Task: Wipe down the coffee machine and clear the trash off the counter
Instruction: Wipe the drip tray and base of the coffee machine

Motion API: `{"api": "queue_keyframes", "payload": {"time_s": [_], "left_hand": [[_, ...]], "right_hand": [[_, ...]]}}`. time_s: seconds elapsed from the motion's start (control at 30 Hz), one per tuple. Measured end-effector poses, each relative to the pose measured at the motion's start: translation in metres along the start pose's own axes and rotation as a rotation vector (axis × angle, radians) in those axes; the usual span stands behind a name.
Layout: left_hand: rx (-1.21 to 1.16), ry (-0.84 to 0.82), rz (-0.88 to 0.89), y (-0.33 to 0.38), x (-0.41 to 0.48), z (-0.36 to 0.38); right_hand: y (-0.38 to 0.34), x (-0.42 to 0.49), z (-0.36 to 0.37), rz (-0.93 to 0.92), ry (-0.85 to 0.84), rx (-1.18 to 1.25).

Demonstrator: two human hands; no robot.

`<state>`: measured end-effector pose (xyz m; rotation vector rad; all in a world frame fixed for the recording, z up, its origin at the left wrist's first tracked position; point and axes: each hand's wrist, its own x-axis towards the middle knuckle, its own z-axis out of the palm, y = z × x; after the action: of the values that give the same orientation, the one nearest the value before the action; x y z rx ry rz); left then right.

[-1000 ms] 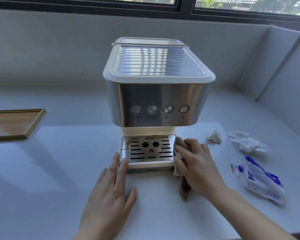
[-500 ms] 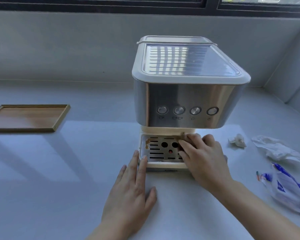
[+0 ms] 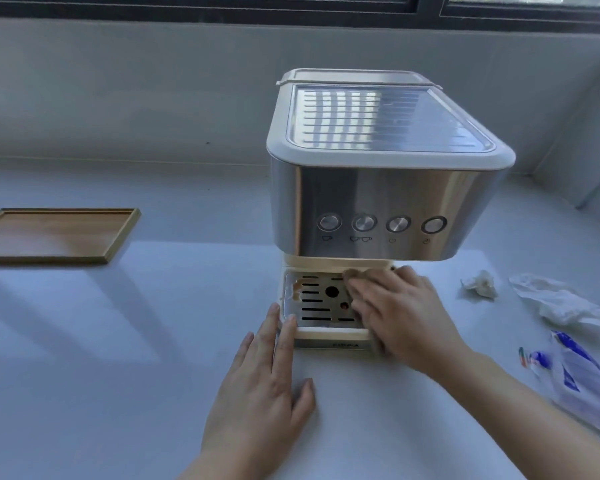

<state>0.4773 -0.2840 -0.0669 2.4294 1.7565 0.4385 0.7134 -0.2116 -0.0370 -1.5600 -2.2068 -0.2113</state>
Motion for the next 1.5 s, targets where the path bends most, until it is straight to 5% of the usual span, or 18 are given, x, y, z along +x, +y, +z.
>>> {"api": "queue_keyframes", "payload": {"time_s": [0.1,0.23,0.5,0.67,0.87,1.0,1.1,1.2,1.37,1.5], "left_hand": [[0.000,-0.006,0.002,0.001,0.000,-0.002],[0.002,0.003,0.012,0.000,0.001,-0.001],[-0.002,0.026,0.021,-0.002,0.001,0.004],[-0.007,0.020,0.031,-0.002,-0.001,0.002],[-0.013,0.005,0.019,-0.002,0.000,0.004],[-0.008,0.003,0.028,-0.003,0.000,0.005],[-0.005,0.015,0.035,-0.003,0.000,0.004],[-0.030,0.018,0.035,-0.004,-0.001,0.005],[-0.035,0.020,0.017,-0.002,0.001,0.004],[-0.037,0.032,0.035,-0.003,0.001,0.001]], "right_hand": [[0.000,0.010,0.003,0.173,0.002,0.038],[-0.025,0.014,0.012,-0.038,-0.083,0.054],[-0.019,-0.005,0.005,0.226,0.083,-0.024],[-0.028,0.024,0.004,0.136,-0.127,0.065],[-0.030,-0.024,-0.003,0.139,0.060,0.130],[-0.047,0.011,-0.001,-0.048,-0.100,0.176],[-0.044,0.022,0.001,0.003,-0.167,0.091],[-0.034,-0.009,0.000,0.022,-0.055,0.075],[-0.015,-0.014,-0.010,0.272,-0.016,0.104],[-0.053,-0.005,-0.006,-0.026,-0.171,0.165]]}}
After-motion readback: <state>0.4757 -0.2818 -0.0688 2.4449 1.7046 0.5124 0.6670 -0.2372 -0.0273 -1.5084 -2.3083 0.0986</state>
